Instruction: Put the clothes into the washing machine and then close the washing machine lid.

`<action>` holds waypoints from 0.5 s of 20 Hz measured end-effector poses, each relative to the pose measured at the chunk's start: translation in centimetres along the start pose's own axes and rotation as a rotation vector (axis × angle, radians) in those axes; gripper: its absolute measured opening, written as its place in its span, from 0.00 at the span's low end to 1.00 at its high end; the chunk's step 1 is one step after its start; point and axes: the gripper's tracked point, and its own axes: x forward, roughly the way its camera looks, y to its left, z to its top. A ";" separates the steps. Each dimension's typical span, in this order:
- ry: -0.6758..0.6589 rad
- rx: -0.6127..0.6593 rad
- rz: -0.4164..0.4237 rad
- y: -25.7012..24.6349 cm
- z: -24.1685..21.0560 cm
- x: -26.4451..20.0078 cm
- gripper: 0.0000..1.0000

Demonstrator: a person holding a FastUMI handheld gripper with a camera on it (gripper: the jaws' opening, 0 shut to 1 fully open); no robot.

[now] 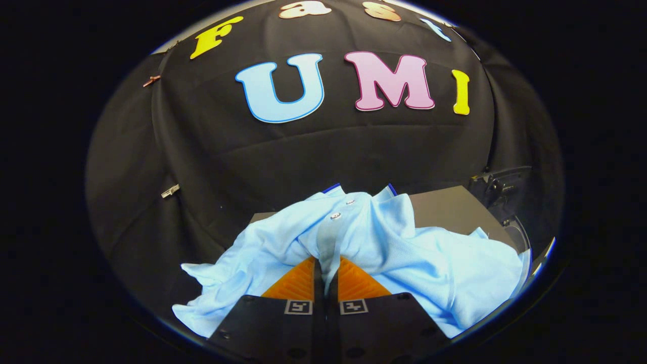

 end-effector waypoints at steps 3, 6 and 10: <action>-0.036 -0.009 0.011 -0.1 0.9 -1.0 0.05; -0.086 0.007 0.034 0.3 2.4 -2.7 0.05; -0.208 -0.062 0.048 -0.1 5.2 -5.3 0.05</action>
